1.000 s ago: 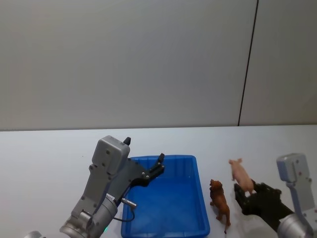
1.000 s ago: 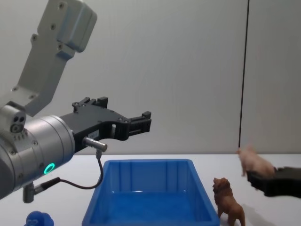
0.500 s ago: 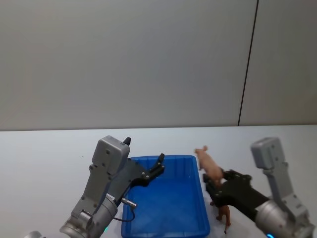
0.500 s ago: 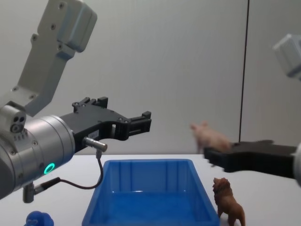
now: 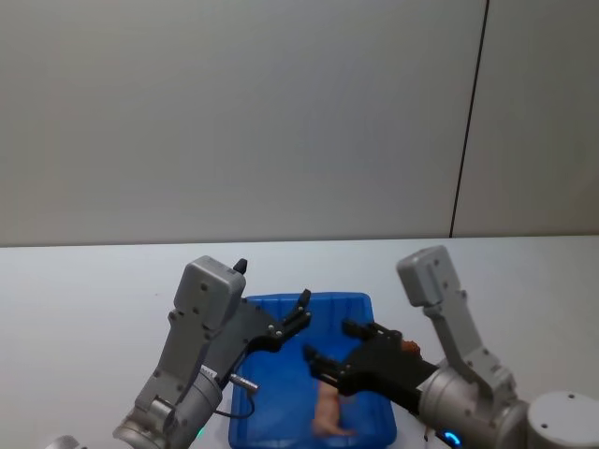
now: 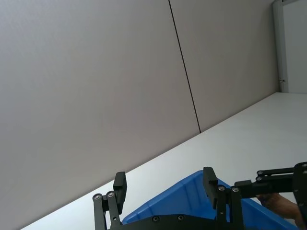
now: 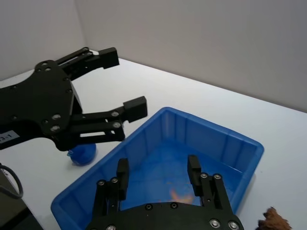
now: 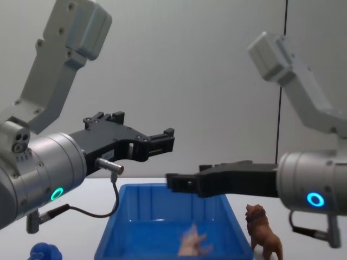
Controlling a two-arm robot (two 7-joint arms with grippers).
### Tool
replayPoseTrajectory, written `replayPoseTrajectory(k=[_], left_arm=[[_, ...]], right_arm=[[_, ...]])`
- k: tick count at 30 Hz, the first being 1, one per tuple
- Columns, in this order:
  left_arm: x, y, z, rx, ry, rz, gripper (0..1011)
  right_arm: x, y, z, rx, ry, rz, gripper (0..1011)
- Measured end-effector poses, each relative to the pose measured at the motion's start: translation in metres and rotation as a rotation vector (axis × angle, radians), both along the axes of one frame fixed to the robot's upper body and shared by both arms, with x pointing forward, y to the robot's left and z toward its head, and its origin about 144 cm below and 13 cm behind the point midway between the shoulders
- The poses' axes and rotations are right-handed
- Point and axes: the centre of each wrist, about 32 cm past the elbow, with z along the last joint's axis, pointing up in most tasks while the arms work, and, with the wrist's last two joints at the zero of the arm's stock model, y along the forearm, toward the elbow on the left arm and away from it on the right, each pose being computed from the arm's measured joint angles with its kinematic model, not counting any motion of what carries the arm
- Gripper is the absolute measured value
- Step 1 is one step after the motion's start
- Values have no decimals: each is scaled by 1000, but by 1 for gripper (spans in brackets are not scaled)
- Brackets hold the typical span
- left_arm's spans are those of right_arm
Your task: Pick up the two dolls from the table and place them into the box.
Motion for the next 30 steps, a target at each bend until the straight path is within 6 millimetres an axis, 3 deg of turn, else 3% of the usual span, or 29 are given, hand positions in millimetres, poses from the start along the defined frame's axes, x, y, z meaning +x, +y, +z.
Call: replayPoseTrajectory(k=[11, 30], left_arm=[[0, 0, 0, 0, 0, 0, 1002], [0, 0, 0, 0, 0, 0, 1002]], right_arm=[[-5, 3, 2, 0, -11, 6, 1001], [-37, -38, -13, -11, -26, -148, 1001]])
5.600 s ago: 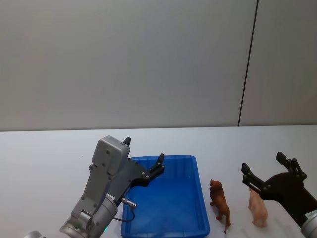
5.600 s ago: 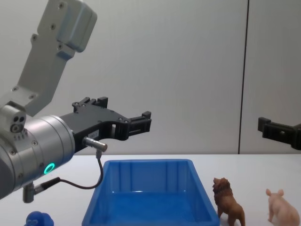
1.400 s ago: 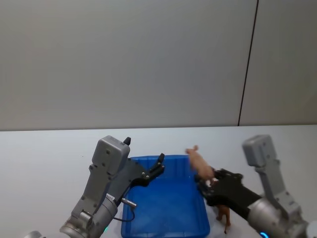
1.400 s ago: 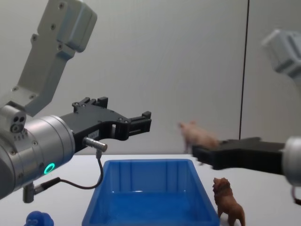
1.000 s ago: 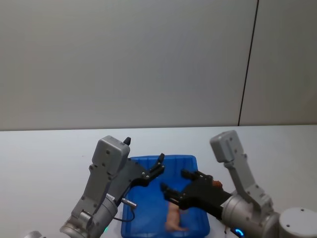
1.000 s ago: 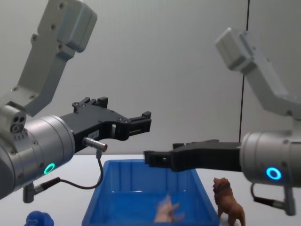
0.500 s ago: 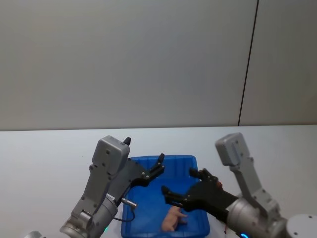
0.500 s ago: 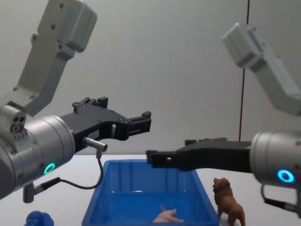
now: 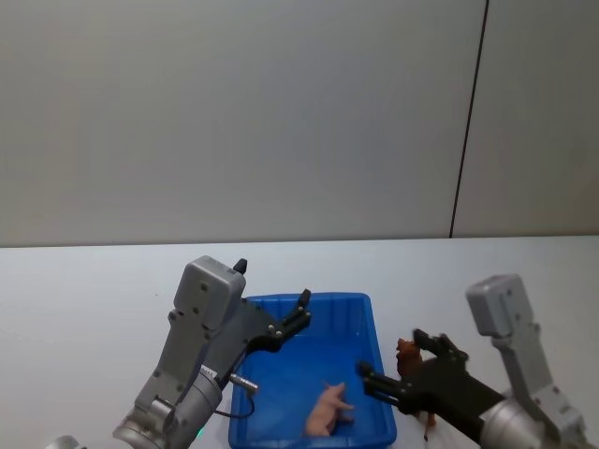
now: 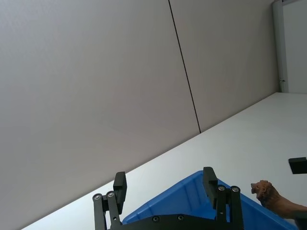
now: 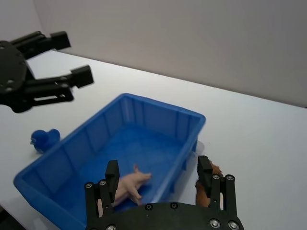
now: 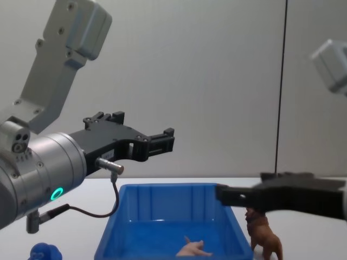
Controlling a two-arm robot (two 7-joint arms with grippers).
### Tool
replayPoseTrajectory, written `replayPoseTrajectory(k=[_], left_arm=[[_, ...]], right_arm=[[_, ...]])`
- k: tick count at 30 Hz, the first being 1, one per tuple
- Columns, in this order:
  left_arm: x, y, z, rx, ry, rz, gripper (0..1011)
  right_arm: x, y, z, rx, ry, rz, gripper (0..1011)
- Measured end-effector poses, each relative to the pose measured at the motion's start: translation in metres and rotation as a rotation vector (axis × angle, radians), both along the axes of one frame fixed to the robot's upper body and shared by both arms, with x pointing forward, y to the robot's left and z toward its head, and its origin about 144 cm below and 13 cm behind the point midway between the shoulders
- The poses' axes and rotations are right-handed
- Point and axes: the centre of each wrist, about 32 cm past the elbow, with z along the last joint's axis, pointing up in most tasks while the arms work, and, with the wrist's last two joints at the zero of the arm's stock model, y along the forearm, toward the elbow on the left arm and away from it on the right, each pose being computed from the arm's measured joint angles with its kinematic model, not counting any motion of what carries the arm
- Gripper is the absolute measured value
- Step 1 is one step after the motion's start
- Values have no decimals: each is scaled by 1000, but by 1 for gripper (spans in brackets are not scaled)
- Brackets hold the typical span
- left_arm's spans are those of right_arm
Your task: Pick up the two dolls from the table and place them into the box.
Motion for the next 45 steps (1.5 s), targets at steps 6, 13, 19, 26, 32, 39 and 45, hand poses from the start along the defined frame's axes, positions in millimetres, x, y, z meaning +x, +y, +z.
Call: replayPoseTrajectory(k=[6, 13, 19, 26, 32, 39, 45], left_arm=[[0, 0, 0, 0, 0, 0, 1002], [0, 0, 0, 0, 0, 0, 1002], [0, 0, 0, 0, 0, 0, 1001], [0, 0, 0, 0, 0, 0, 1002], [0, 0, 0, 0, 0, 0, 1002], [0, 0, 0, 0, 0, 0, 1002], [0, 0, 0, 0, 0, 0, 1002]], right_arm=[[-6, -10, -8, -8, 25, -52, 1001], [-6, -19, -20, -24, 62, -104, 1001], [-3, -23, -29, -36, 93, -133, 1001], [2, -25, -38, -44, 119, -145, 1001], [8, -24, -43, -43, 142, -131, 1001], [15, -21, -49, -38, 167, -114, 965], [22, -17, -56, -35, 194, -106, 795]])
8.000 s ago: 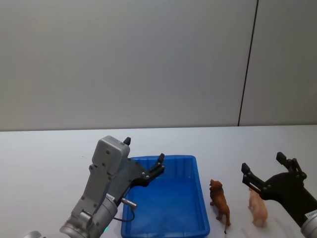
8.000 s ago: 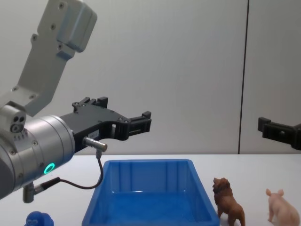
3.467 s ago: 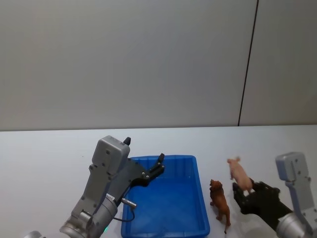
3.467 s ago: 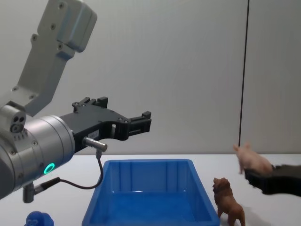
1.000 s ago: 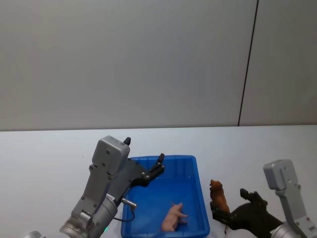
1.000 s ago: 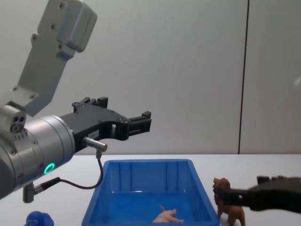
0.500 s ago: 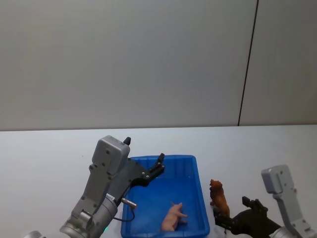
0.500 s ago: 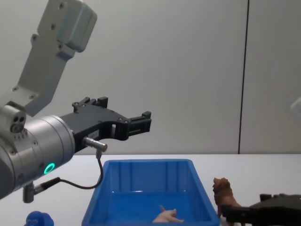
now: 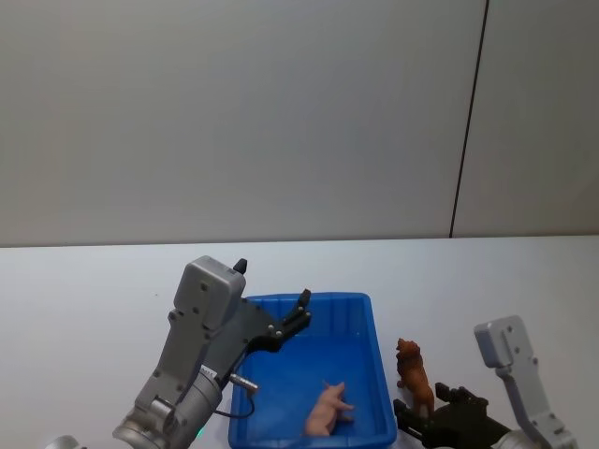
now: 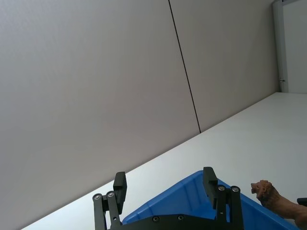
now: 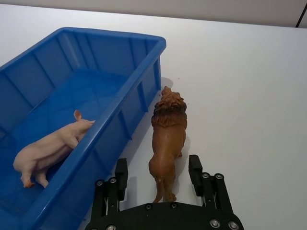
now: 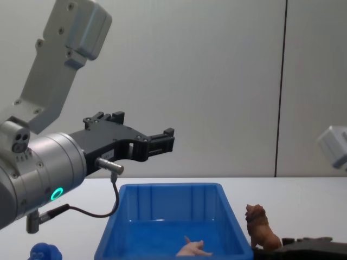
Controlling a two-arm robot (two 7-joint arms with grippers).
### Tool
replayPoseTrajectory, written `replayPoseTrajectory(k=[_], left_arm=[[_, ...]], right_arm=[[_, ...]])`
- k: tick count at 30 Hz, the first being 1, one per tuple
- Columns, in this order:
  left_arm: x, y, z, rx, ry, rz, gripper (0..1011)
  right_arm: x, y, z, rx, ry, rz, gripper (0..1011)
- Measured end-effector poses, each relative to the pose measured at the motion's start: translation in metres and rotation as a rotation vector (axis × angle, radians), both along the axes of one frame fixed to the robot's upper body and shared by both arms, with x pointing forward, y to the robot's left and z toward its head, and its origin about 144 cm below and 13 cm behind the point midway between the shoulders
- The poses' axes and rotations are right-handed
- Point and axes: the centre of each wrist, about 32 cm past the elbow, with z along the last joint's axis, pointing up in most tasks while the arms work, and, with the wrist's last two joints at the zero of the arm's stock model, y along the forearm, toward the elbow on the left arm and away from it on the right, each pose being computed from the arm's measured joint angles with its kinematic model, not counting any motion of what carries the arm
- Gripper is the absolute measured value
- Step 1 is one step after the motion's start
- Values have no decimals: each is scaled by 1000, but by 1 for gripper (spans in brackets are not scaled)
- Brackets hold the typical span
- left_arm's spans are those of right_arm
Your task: Pick up the two dolls from the table and place them into the box.
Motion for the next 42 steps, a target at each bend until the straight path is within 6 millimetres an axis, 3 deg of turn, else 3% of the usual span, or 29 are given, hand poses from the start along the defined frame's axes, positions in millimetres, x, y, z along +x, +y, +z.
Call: replayPoseTrajectory(k=[4, 16, 24, 42], left_arm=[[0, 0, 0, 0, 0, 0, 1002], [0, 0, 0, 0, 0, 0, 1002], [0, 0, 0, 0, 0, 0, 1002], [0, 0, 0, 0, 0, 0, 1002]], right_arm=[[3, 2, -2, 0, 8, 0, 728], [6, 7, -2, -15, -33, -31, 311], [3, 11, 9, -23, -113, -37, 296], [1, 34, 55, 10, -257, 92, 296]])
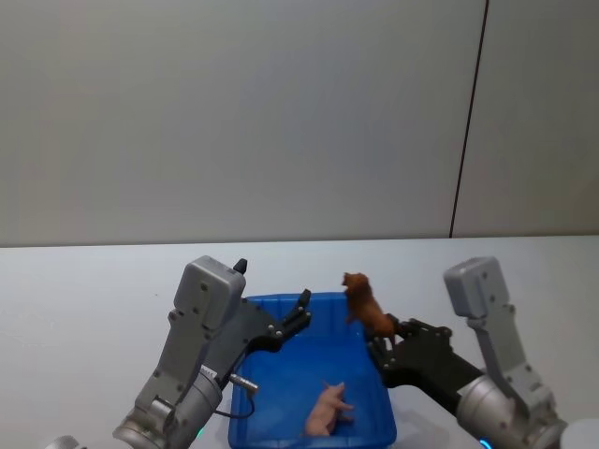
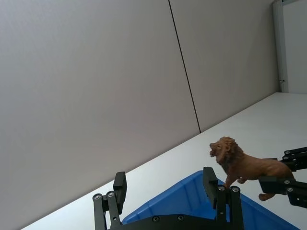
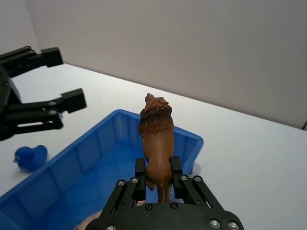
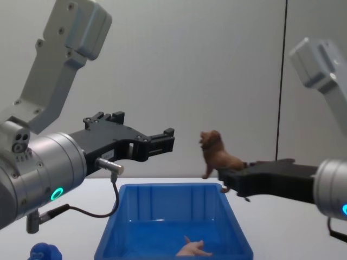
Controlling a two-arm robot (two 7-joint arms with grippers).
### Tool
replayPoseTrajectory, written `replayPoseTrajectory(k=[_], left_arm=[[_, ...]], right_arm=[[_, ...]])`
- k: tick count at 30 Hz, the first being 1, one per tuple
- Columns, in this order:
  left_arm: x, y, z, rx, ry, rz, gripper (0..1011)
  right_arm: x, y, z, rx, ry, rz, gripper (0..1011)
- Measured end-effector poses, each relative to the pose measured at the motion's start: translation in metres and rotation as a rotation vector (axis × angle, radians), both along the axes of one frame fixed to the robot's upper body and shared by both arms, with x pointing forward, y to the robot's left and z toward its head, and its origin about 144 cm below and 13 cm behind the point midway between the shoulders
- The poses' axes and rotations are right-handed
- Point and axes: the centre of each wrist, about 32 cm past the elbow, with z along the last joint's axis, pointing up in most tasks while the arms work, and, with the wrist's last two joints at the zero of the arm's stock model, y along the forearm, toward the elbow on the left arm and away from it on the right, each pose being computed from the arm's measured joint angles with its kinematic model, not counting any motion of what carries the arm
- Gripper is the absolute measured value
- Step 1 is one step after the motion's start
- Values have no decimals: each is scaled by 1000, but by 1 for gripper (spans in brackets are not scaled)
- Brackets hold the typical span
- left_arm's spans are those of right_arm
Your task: Pick up the two dolls from the table and place them into the box.
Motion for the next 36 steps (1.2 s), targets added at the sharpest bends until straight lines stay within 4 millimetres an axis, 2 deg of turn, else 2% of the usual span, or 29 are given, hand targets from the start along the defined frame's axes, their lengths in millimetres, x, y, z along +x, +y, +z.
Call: replayPoseTrajectory(k=[3, 6, 7, 10, 13, 17, 20, 28, 36], left_arm=[[0, 0, 0, 0, 0, 0, 1002], [0, 0, 0, 0, 0, 0, 1002], [0, 0, 0, 0, 0, 0, 1002], [0, 0, 0, 0, 0, 0, 1002], [0, 0, 0, 0, 0, 0, 1002], [0, 0, 0, 0, 0, 0, 1002], [0, 0, 0, 0, 0, 0, 1002], [0, 0, 0, 0, 0, 0, 1002], [0, 0, 0, 0, 0, 0, 1002]], right_arm=[[2, 5, 4, 3, 14, 22, 298], [4, 8, 5, 7, 27, 35, 343], [6, 11, 5, 9, 42, 42, 407], [9, 14, 4, 12, 68, 53, 510], [13, 17, 2, 15, 88, 59, 568], [15, 19, -1, 16, 101, 62, 735], [15, 18, -2, 18, 103, 60, 821], [6, -1, -7, 20, 84, 29, 1001], [-10, -29, -12, 18, 64, -10, 1001]])
